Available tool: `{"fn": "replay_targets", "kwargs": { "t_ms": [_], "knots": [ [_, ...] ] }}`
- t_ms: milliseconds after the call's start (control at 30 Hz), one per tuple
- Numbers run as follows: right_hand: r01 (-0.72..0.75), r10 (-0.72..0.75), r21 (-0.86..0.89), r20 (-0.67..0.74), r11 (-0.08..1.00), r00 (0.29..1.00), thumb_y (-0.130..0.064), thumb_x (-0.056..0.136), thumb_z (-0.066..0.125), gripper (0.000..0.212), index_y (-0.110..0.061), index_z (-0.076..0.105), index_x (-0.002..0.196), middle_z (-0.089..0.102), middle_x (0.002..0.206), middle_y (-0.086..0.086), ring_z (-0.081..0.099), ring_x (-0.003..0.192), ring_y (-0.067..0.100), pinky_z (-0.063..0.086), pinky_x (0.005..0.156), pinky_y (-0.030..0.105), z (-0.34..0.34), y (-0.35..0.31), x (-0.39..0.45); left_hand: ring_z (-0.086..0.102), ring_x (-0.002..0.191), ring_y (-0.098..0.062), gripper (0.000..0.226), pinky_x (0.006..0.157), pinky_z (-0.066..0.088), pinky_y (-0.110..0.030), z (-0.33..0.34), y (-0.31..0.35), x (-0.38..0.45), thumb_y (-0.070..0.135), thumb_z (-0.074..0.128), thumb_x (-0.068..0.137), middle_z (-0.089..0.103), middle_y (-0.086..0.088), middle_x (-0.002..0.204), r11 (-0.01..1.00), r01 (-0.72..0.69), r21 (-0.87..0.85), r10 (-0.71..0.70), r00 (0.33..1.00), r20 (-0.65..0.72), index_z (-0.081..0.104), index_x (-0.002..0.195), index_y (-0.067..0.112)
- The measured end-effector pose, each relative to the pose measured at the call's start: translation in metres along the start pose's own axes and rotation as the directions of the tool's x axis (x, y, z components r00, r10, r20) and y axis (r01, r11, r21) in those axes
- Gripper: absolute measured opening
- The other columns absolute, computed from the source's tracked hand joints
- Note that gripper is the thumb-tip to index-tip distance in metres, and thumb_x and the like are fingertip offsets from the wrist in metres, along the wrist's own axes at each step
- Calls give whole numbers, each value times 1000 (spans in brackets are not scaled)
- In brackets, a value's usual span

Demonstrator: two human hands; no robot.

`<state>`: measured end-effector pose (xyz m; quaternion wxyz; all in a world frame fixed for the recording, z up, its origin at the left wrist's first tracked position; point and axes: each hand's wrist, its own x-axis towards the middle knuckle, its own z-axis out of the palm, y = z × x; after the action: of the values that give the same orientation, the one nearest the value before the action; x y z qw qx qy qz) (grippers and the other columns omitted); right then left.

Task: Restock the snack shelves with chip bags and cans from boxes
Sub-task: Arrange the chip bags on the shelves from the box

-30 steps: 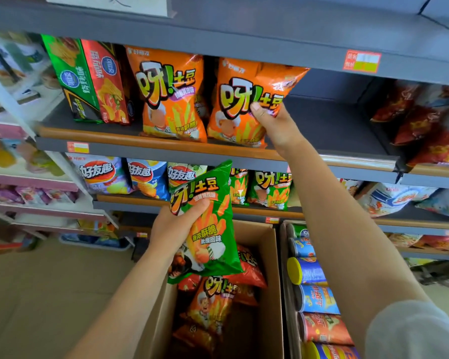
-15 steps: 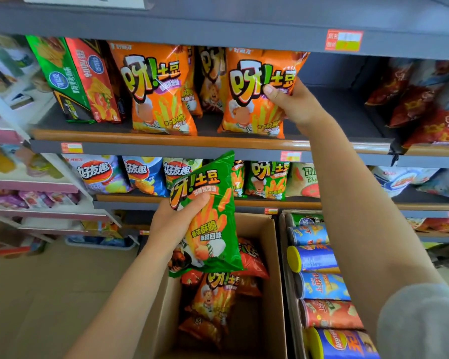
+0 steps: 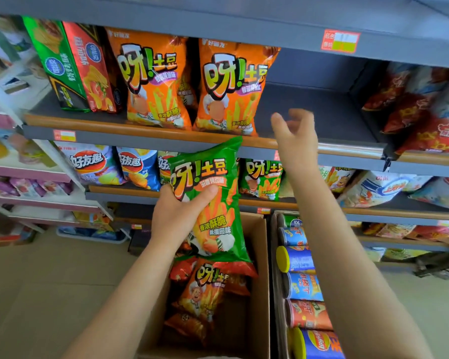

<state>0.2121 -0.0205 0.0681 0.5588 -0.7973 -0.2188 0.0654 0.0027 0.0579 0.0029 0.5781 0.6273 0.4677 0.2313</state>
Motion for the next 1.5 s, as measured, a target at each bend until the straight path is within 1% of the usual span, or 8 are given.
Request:
{"fn": "replay_targets", "kwargs": {
  "t_ms": [200,400,600,700,933,1067,1200,1500],
  "knots": [
    [-336,284,-3,538,942,793,-67,80,62,67,-21,55,129,68,122,-4,65,113,14,49,92,32,-24,49,-111,59,103,-10,57,84,43,-31,43,10,-7,70,68,76,59,17,104,995,-96,3,95,991,98,50,112,30],
    [-341,219,248,415,907,883,-40,77,78,44,-25,65,116,76,109,-5,71,102,15,57,92,39,-70,73,-102,64,106,-16,94,89,54,-39,78,27,-6,72,79,47,63,6,118,980,154,-127,-97,923,371,52,127,33],
    [-119,115,14,168,993,979,-41,78,81,78,-27,39,143,56,131,-8,54,119,4,44,93,11,-95,81,-97,72,98,-24,39,84,57,-40,111,39,-7,19,83,73,77,2,100,959,146,-245,-37,916,400,67,107,32],
    [-55,58,-22,161,998,985,-52,73,82,91,-28,32,145,52,134,-11,51,123,6,47,98,26,-94,78,-98,73,97,-23,40,80,58,-40,119,43,-9,11,75,82,77,2,102,953,138,-268,-8,899,438,65,114,32],
    [-74,84,-118,87,990,993,-46,76,80,93,-33,22,148,67,111,-6,65,91,15,49,72,31,-100,67,-85,69,106,-16,41,90,54,-38,125,58,-13,41,58,87,73,2,117,923,192,-335,49,802,595,62,125,27],
    [52,-53,-170,-6,984,999,-40,82,75,91,-42,19,154,67,105,-11,64,89,12,45,70,29,-109,44,-52,55,120,-9,46,101,44,-32,119,67,25,50,50,96,62,10,130,983,-113,-144,158,920,358,58,135,27],
    [148,-198,-292,-149,945,969,-38,82,71,90,-38,20,156,61,124,1,55,118,24,41,80,31,-102,25,14,36,141,-16,49,115,31,-37,114,56,63,31,60,96,43,4,151,629,-620,469,541,783,307,49,143,22],
    [124,-261,-463,-243,878,934,-35,86,63,78,-21,28,154,58,122,10,49,118,33,46,74,37,-33,25,146,43,132,-28,72,109,39,-45,115,39,88,29,63,91,32,-3,155,326,-663,674,609,693,386,31,153,18]
  ]
}}
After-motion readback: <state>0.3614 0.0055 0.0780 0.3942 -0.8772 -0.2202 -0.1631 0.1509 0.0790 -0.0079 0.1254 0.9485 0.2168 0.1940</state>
